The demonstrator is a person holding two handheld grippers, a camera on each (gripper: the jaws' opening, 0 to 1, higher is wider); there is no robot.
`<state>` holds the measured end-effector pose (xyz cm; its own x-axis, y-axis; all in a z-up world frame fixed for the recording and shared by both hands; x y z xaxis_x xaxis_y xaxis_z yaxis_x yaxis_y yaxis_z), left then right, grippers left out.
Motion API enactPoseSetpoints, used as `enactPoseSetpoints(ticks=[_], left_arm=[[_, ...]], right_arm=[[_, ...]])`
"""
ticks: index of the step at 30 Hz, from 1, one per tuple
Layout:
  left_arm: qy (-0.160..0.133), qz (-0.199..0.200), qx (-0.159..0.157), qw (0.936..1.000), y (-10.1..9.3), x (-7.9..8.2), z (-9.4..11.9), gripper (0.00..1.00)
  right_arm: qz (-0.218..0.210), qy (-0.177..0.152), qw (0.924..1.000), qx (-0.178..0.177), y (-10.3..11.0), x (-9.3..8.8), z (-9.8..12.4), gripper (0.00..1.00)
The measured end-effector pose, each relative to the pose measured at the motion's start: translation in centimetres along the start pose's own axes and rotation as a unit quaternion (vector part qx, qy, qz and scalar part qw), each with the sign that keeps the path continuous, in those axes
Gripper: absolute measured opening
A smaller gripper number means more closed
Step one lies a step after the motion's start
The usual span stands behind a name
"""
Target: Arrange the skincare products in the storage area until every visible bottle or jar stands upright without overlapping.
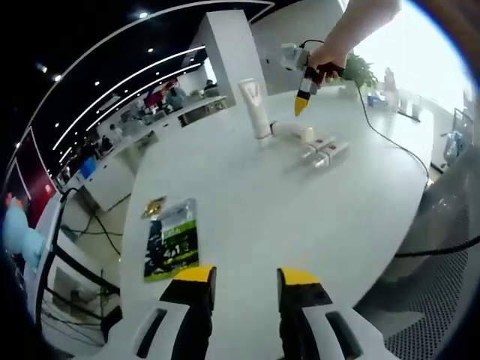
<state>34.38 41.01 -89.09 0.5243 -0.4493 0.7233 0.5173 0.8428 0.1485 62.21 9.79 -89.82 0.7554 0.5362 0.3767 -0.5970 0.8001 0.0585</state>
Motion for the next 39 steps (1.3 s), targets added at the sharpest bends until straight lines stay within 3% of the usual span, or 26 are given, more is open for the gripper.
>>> enactPoseSetpoints(ticks=[9, 29, 32, 37, 39], left_arm=[[0.004, -0.001, 0.0, 1.0, 0.0, -0.2, -0.1, 0.33], [0.014, 0.003, 0.005, 0.9999, 0.3, -0.6, -0.1, 0.32], [0.014, 0.003, 0.005, 0.9999, 0.3, -0.6, -0.1, 0.32], [0.017, 0.002, 0.005, 0.9998, 0.3, -0.8, -0.2, 0.32], [0.019, 0.002, 0.005, 0.9998, 0.3, -0.8, -0.2, 0.32]], right_arm=[[-0.014, 0.018, 0.9997, -0.006, 1.6, -1.2, -1.9, 0.71], [-0.013, 0.042, 0.9983, -0.038, 1.7, -1.2, -3.9, 0.61], [-0.004, 0.047, 0.9975, -0.051, 1.4, -1.3, -4.1, 0.56], [0.054, 0.054, 0.9929, -0.092, 0.3, -1.6, -4.1, 0.36], [0.036, 0.048, 0.9949, -0.081, 0.7, -1.5, -4.1, 0.35]])
Point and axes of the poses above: the point that each gripper's makers call its tool centre point, and the gripper's own axes: z roughly backward along the fingers, y roughly to its left, x roughly out of its top, the point moved 4 cm from there along z, roughly backward along the fingers, and after that the axes turned 7 degrees about -x, right-handed, at the moved point
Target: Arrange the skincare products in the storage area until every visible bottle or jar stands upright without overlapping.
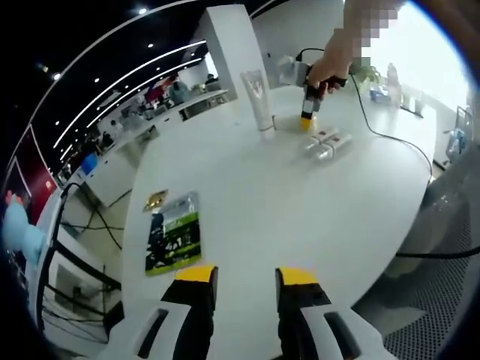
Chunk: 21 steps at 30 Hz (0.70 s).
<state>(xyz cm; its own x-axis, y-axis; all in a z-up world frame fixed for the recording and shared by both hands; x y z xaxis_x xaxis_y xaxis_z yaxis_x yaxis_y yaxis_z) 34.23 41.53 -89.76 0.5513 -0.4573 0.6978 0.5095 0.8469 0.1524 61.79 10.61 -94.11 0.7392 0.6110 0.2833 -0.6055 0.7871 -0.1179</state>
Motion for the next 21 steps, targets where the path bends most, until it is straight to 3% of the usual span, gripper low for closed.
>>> enactPoseSetpoints(ticks=[21], left_arm=[[0.009, -0.004, -0.003, 0.9999, -0.15, -0.19, -0.07, 0.32]], right_arm=[[0.006, -0.01, 0.9999, 0.003, -0.19, -0.05, -0.19, 0.31]])
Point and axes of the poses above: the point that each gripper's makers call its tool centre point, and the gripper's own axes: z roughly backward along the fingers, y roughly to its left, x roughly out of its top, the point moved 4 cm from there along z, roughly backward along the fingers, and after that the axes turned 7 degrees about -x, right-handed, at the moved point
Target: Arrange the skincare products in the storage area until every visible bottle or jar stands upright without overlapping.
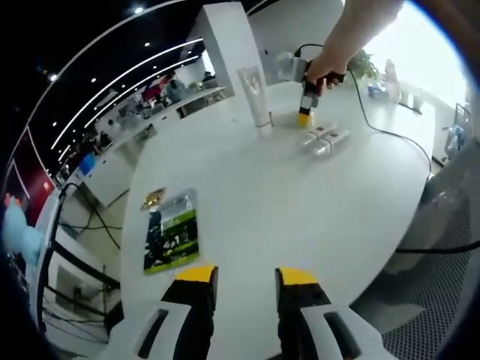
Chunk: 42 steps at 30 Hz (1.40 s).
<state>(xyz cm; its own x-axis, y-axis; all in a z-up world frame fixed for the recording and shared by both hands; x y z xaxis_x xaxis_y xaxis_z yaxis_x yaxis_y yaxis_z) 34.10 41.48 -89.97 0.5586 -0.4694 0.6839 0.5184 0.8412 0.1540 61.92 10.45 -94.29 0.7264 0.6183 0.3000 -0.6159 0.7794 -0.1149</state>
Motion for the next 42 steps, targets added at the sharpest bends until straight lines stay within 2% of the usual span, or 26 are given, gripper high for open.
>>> enactPoseSetpoints(ticks=[5, 8, 17, 28, 34, 42], left_arm=[[0.0, -0.001, 0.001, 1.0, 0.0, 0.0, 0.0, 0.32], [0.003, -0.002, 0.0, 1.0, 0.0, -0.1, 0.0, 0.32], [0.003, 0.002, -0.004, 1.0, -0.1, -0.1, -0.1, 0.31], [0.002, 0.006, -0.002, 1.0, 0.0, -0.1, 0.0, 0.31], [0.004, 0.004, -0.003, 1.0, -0.1, -0.2, -0.1, 0.31], [0.008, 0.002, -0.004, 1.0, -0.1, -0.2, -0.1, 0.31]], right_arm=[[0.011, 0.005, 0.9999, 0.0, 0.1, 0.0, 0.0, 0.31], [0.022, -0.002, 0.9997, 0.001, 0.1, 0.1, 0.0, 0.31], [0.014, -0.002, 0.9999, -0.004, 0.1, 0.1, 0.1, 0.29], [0.029, -0.029, 0.9991, -0.01, 0.0, -0.7, 1.0, 0.28], [0.034, -0.056, 0.9978, -0.013, -0.2, -0.6, 2.0, 0.28], [0.012, -0.078, 0.9969, 0.0, -0.5, -1.2, 3.1, 0.27]])
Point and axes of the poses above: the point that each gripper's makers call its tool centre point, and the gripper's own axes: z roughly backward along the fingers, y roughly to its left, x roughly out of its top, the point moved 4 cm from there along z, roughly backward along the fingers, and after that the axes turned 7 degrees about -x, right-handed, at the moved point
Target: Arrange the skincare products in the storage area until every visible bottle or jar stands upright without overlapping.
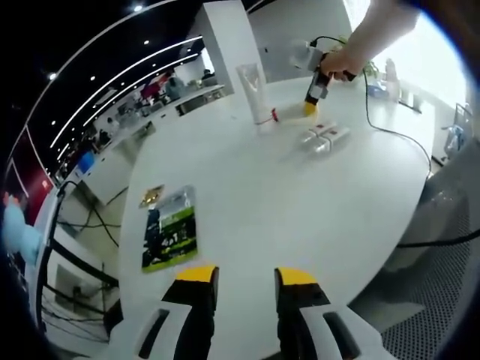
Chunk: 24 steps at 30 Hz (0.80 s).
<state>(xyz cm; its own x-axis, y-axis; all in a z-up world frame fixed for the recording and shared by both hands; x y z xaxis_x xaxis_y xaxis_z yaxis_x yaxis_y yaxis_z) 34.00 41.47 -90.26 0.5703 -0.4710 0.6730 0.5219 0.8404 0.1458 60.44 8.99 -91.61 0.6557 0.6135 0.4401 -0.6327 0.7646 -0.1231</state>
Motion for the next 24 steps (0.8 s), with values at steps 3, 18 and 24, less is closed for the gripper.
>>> enactPoseSetpoints(ticks=[3, 18, 24], left_arm=[[0.0, -0.001, 0.0, 1.0, 0.0, 0.0, 0.0, 0.31], [-0.006, 0.002, 0.003, 1.0, 0.0, 0.2, 0.1, 0.31], [-0.008, 0.001, 0.009, 0.9999, 0.3, 0.2, 0.2, 0.31]], right_arm=[[0.003, 0.003, 1.0, -0.002, 0.0, -0.7, 0.0, 0.27], [0.046, 0.028, 0.9985, 0.006, 0.3, -5.1, 1.4, 0.28], [0.058, 0.046, 0.9971, 0.016, 0.2, -6.7, 1.6, 0.28]])
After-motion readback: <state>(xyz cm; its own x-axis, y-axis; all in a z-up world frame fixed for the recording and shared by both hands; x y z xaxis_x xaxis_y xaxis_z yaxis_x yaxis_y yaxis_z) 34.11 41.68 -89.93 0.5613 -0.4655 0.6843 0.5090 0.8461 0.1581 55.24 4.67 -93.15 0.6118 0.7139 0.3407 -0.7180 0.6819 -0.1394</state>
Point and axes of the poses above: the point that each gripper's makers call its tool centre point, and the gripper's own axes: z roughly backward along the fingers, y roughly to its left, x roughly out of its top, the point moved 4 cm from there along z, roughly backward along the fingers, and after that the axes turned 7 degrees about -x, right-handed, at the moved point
